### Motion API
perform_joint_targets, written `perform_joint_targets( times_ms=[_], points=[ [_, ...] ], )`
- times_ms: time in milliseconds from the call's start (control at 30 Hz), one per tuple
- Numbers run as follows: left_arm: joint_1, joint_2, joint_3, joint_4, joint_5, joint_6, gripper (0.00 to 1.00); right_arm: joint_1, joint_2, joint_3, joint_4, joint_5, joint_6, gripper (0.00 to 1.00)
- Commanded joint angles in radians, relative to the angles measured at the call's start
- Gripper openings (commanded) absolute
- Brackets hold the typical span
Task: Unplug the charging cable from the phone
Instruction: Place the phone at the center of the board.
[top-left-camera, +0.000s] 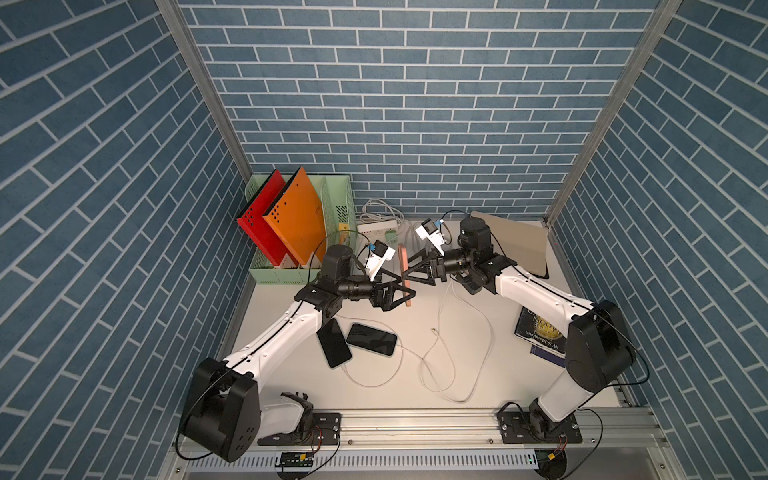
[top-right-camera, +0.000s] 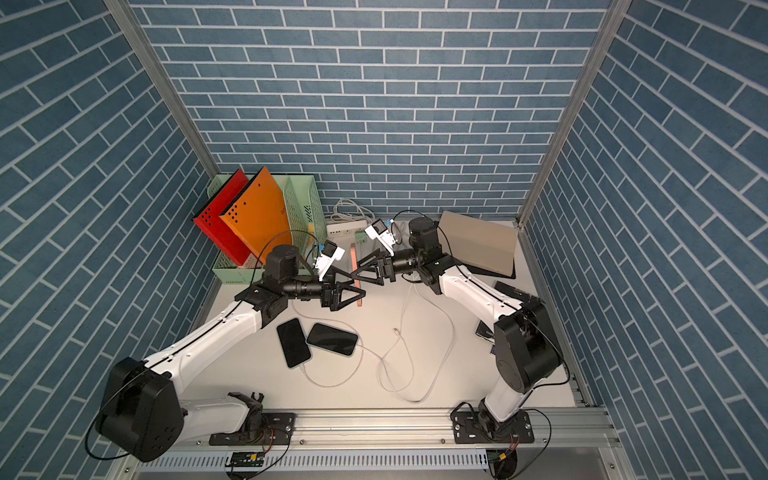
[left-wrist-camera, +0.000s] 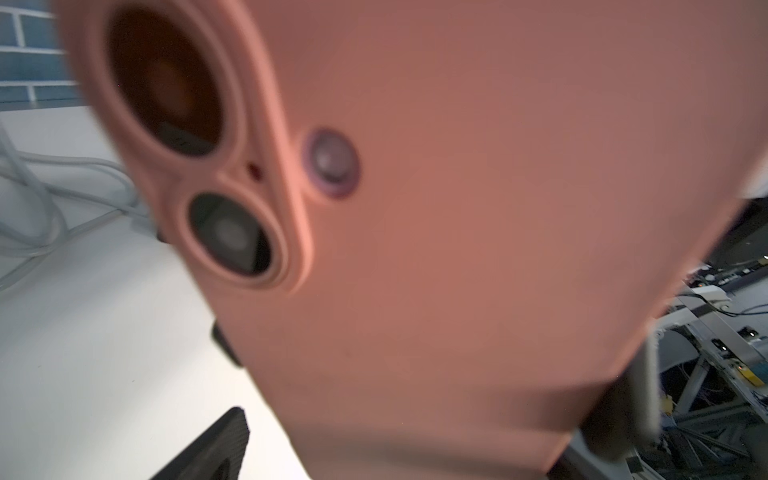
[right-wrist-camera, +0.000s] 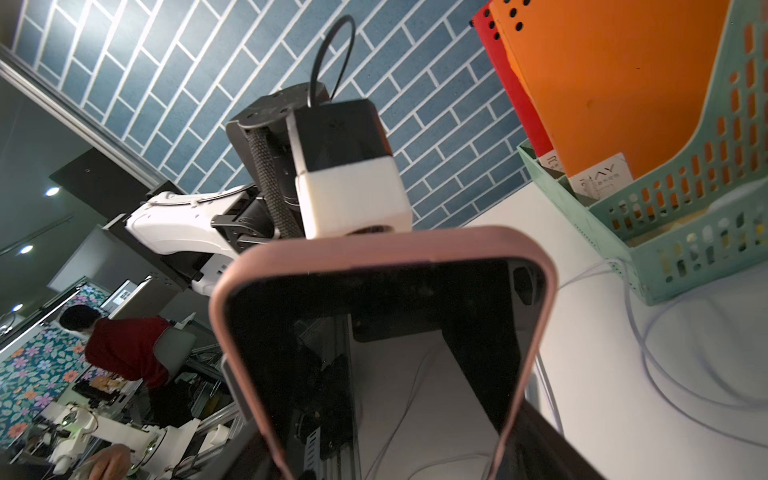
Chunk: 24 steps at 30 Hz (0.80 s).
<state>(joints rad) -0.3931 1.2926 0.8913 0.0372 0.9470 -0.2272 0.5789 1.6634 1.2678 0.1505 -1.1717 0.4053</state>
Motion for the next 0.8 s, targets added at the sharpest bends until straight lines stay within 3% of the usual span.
perform_joint_targets(
  times_ms=[0,233,367,600,767],
  points=[
    [0.084,-0.039,-0.021,-0.028,-0.115,-0.034,1.00,-0.008,0.016,0.084,-0.209,0.114,-0.107,0.27],
    [0.156,-0.117,-0.055,-0.040,-0.321,-0.067,1.00,0.000,0.090,0.173,-0.458,0.361,-0.143,0.26],
    [0.173,-0.172,-0.105,0.000,-0.477,-0.121,1.00,0.036,0.179,0.291,-0.678,0.616,-0.143,0.23],
    [0.175,-0.255,-0.169,0.013,-0.706,-0.160,1.00,0.111,0.300,0.455,-0.927,0.919,-0.163,0.23],
    [0.177,-0.274,-0.193,0.017,-0.778,-0.193,1.00,0.144,0.394,0.517,-1.027,1.057,-0.174,0.24]
  ],
)
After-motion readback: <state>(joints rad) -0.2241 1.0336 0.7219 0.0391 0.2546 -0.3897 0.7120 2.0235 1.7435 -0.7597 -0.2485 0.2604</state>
